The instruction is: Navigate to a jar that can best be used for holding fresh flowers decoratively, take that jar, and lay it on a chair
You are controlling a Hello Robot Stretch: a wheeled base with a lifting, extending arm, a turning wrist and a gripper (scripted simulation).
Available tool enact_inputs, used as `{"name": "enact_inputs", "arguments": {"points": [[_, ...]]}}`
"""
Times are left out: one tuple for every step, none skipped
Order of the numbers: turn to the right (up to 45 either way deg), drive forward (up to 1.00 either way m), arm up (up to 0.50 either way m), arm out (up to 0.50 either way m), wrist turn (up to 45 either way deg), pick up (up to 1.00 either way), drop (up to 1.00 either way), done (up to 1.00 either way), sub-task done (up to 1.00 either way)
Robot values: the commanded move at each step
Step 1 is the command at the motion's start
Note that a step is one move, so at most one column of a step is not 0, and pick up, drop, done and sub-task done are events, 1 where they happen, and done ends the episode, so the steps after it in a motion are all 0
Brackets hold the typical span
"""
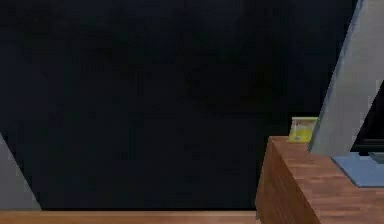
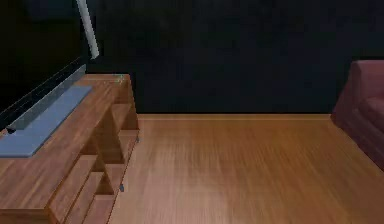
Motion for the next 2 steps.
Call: {"name": "enact_inputs", "arguments": {"points": [[-45.0, 0.0, 0.0, 0.0, 0.0, 0.0, 0.0, 0.0, 0.0], [-45.0, 0.0, 0.0, 0.0, 0.0, 0.0, 0.0, 0.0, 0.0]]}}
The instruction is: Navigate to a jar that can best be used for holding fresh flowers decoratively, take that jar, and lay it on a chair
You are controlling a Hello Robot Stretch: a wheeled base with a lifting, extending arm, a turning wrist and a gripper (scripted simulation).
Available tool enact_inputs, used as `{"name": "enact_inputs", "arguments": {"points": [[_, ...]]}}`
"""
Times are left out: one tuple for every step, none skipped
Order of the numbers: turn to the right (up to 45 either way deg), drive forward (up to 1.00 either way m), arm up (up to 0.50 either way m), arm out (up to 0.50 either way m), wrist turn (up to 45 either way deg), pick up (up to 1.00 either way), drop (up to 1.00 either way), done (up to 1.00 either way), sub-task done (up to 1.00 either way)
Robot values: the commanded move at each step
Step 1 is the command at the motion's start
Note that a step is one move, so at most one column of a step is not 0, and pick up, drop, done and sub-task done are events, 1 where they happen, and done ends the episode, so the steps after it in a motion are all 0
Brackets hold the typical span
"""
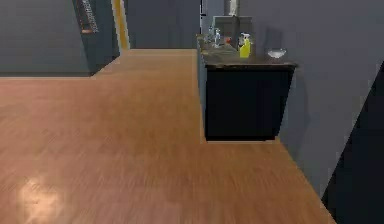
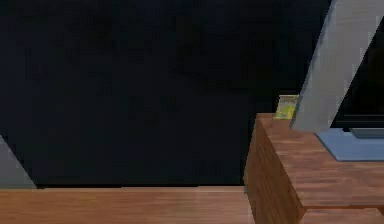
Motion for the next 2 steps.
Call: {"name": "enact_inputs", "arguments": {"points": [[-45.0, 0.0, 0.0, 0.0, 0.0, 0.0, 0.0, 0.0, 0.0], [-27.0, 0.0, 0.0, 0.0, 0.0, 0.0, 0.0, 0.0, 0.0]]}}
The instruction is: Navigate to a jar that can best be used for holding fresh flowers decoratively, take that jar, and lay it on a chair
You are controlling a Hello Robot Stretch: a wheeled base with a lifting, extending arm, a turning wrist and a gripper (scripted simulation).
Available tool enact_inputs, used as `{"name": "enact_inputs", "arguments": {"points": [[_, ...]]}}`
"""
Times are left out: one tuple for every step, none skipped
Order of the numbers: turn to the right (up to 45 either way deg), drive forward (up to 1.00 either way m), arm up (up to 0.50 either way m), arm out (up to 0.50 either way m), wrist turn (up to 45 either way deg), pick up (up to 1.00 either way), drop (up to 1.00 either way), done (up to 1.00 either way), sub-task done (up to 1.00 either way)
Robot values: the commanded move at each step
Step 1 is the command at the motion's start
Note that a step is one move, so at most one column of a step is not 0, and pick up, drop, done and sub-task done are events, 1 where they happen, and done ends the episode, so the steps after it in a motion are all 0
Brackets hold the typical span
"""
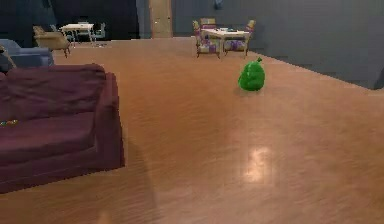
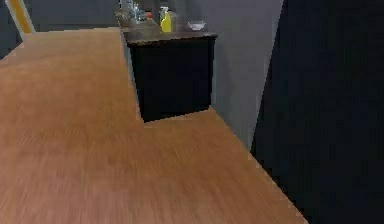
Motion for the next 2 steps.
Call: {"name": "enact_inputs", "arguments": {"points": [[0.0, 1.0, 0.0, 0.0, 0.0, 0.0, 0.0, 0.0, 0.0], [-6.0, 0.0, 0.0, 0.0, 0.0, 0.0, 0.0, 0.0, 0.0]]}}
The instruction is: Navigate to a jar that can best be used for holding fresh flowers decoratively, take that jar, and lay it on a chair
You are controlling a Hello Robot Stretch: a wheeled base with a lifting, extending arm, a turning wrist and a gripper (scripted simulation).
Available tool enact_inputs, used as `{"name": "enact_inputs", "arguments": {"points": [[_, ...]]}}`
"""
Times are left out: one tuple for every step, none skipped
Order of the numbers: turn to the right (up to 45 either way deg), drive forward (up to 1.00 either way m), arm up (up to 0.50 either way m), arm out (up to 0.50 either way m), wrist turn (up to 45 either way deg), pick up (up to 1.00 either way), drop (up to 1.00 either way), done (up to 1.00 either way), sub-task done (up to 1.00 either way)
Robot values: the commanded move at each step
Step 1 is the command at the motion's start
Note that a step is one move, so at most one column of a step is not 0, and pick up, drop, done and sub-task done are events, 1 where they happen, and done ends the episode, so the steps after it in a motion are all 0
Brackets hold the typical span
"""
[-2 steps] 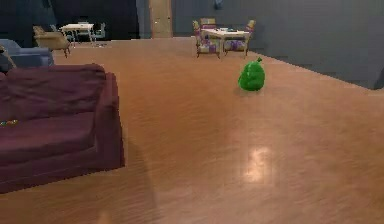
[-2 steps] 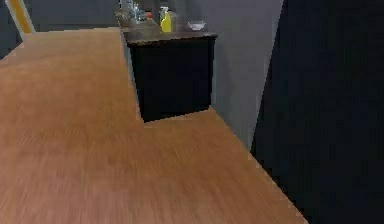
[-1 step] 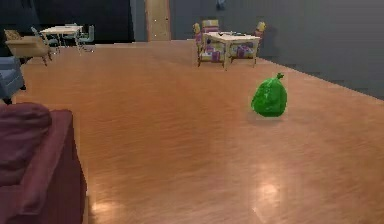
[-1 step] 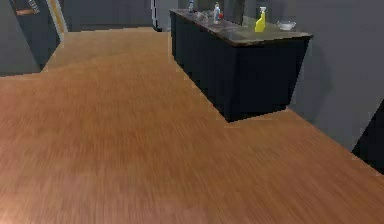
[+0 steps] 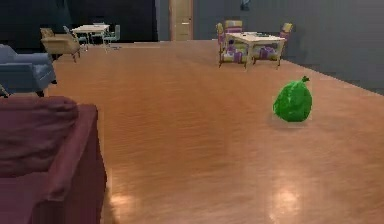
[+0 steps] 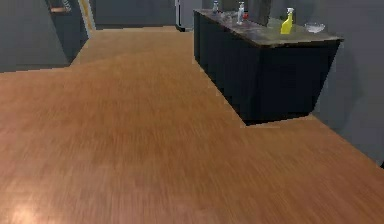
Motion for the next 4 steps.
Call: {"name": "enact_inputs", "arguments": {"points": [[0.0, 0.4, 0.0, 0.0, 0.0, 0.0, 0.0, 0.0, 0.0], [-3.0, 0.0, 0.0, 0.0, 0.0, 0.0, 0.0, 0.0, 0.0], [0.0, 1.0, 0.0, 0.0, 0.0, 0.0, 0.0, 0.0, 0.0], [-12.0, 0.0, 0.0, 0.0, 0.0, 0.0, 0.0, 0.0, 0.0]]}}
